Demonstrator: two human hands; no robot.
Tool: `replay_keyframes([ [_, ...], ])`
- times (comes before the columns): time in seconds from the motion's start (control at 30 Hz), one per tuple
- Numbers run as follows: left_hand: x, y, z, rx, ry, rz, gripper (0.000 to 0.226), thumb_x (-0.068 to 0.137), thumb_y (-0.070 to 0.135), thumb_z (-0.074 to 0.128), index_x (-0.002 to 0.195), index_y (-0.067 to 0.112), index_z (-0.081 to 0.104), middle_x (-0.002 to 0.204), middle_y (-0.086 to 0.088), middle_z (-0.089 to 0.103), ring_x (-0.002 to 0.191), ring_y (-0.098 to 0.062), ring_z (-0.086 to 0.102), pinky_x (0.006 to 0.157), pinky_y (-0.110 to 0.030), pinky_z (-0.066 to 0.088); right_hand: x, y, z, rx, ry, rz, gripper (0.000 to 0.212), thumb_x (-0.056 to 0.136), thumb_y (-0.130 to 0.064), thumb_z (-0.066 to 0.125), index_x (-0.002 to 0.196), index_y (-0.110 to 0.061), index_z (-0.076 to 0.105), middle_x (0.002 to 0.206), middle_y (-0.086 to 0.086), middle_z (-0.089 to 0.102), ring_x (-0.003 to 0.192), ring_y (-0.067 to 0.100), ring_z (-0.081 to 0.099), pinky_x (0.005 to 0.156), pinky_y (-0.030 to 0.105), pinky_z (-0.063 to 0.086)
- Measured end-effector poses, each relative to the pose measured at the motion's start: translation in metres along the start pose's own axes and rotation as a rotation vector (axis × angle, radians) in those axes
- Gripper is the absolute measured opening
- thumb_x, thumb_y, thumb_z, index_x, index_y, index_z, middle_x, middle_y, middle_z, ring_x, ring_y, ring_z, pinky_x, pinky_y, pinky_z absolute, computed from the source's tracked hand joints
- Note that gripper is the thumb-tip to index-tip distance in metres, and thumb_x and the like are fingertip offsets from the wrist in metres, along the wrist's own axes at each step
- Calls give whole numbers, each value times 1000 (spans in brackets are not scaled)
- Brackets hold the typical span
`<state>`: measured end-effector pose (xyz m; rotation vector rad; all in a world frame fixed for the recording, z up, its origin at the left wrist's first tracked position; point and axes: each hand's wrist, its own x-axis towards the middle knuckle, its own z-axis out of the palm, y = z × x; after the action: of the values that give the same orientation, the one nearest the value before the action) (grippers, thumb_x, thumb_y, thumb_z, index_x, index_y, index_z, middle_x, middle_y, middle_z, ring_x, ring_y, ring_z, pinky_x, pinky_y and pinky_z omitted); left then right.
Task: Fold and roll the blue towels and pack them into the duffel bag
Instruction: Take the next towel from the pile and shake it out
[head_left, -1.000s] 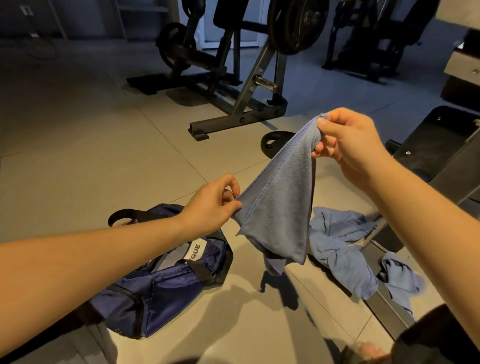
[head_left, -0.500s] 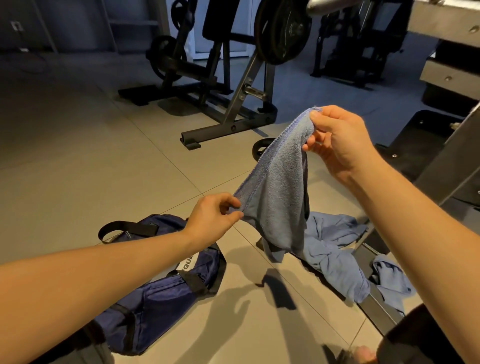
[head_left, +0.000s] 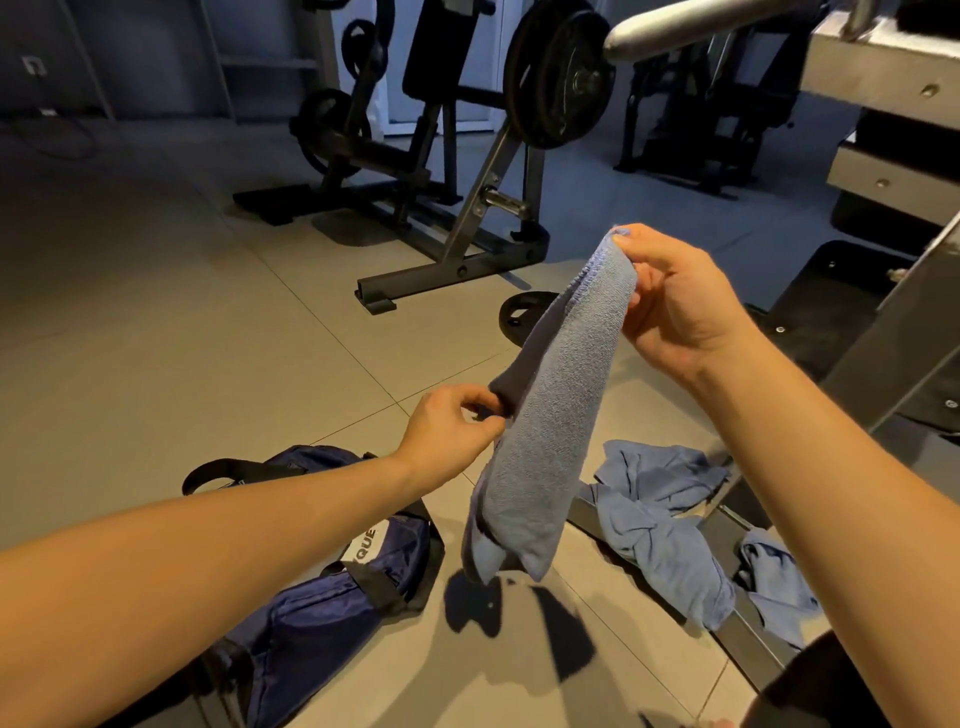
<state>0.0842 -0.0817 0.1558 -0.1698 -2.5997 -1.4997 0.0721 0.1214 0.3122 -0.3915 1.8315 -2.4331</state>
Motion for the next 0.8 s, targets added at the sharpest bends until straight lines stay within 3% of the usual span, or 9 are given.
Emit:
replay_keyframes([
  [0.1,1,-3,6,7,-115,-24,14,85,15,72,92,26,78,96,12,74,97,-3,65,88,-25,51,2,-1,-9,85,75,8,21,99,-9,51,80,-14,58,58,-8,49,51,4,39,48,16,29],
  [0.23,0,-3,15,41,-224,-16,24,85,16,74,109,20,77,110,7,69,108,-11,60,101,-37,48,6,-3,-16,238,115,26,26,97,-6,52,74,-16,57,55,-7,48,48,5,37,47,16,31],
  [0.37,3,2,21,-21,-173,-1,26,85,35,79,108,23,75,111,8,68,109,-8,59,99,-37,49,7,1,-14,308,57,78,17,91,-6,56,77,-15,55,67,0,47,56,11,43,58,23,39],
  [0.53,3,11,26,-71,-233,25,31,78,36,86,104,25,73,110,9,65,106,-9,59,94,-29,47,3,0,-8,362,-43,82,22,94,-8,45,73,-14,47,62,0,39,54,11,35,53,22,37],
  [0.67,-1,12,34,-58,-280,85,15,78,31,86,82,22,75,93,2,70,89,-16,66,84,-44,55,6,-1,-16,304,117,59,15,91,-8,52,77,-14,53,69,2,47,56,12,44,58,24,40],
  [0.8,-6,5,29,79,-207,157,24,79,47,82,78,24,75,87,7,68,90,-13,62,83,-45,52,11,-1,-29,316,302,17,21,89,-3,53,72,-16,53,62,-1,47,51,11,44,51,23,40],
])
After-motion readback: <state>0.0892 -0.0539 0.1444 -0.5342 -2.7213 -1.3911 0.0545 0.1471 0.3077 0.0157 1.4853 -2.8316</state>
